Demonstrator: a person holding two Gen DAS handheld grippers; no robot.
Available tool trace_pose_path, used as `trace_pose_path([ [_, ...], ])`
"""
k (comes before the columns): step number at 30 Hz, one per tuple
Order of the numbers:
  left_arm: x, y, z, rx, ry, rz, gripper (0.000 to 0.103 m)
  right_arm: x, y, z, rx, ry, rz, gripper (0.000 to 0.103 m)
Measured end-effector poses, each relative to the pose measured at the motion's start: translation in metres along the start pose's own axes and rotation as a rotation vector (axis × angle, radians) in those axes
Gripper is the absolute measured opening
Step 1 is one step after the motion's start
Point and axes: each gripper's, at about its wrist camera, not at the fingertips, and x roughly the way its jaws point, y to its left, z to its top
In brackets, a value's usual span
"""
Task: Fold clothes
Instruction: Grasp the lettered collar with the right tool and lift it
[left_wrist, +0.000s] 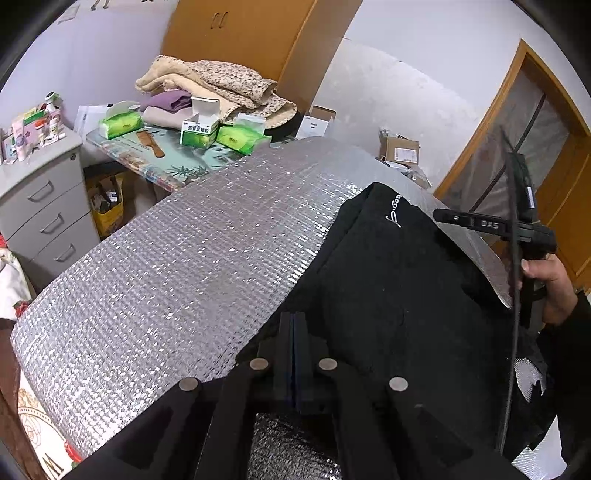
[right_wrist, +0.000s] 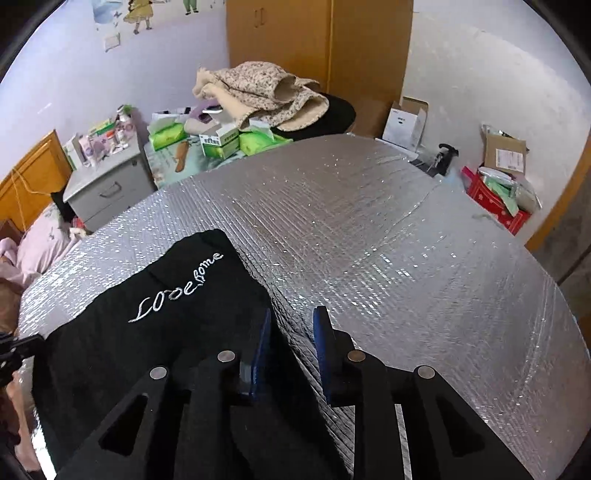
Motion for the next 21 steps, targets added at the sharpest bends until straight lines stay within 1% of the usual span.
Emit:
trace_pose_path([
  [1,0.001,-0.001,0.001,0.003,0.001,-0.001,0.0,-0.004,-0.001,-0.002,-0.003,0.002,0.024,0.033],
  [3,0.004,-0.003,0.002,0.005,0.004,-0.002,0.0,-0.003,0.002,-0.007,-0.016,0.03,0.063,0.037],
  [7,0.006,-0.001,0.001,0.002,0.012,0.005,0.0,0.023,0.005,-0.015,-0.015,0.111,0.109,0.038],
  [8,0.006,-0.001,0.0,0.002,0.013,0.007,0.0,0.03,0.007,-0.016,-0.017,0.129,0.116,0.036],
  [9,0.005,0.0,0.0,0.003,0.014,0.009,0.0,0.036,0.009,-0.017,-0.023,0.147,0.119,0.021],
  [10,0.005,0.001,0.0,0.005,0.015,0.012,0.0,0.039,0.012,-0.017,-0.036,0.153,0.107,0.009],
  [11,0.006,0.0,0.001,0.01,0.014,0.018,0.0,0.041,0.016,-0.016,-0.055,0.152,0.089,0.009],
  [13,0.009,-0.002,0.005,0.028,0.007,0.034,0.0,0.041,0.019,-0.006,-0.068,0.118,0.048,0.007],
  [16,0.017,-0.005,0.023,0.067,-0.027,0.063,0.0,0.032,0.008,0.022,-0.038,0.015,-0.027,0.006],
  [18,0.026,-0.003,0.039,0.064,-0.046,0.067,0.0,0.025,-0.003,0.04,-0.002,-0.054,-0.063,0.006],
  [19,0.03,-0.001,0.044,0.058,-0.047,0.07,0.0,0.028,-0.007,0.045,0.002,-0.053,-0.08,0.007],
  [21,0.038,0.005,0.051,0.045,-0.04,0.074,0.0,0.042,-0.011,0.045,-0.007,0.018,-0.092,0.008],
])
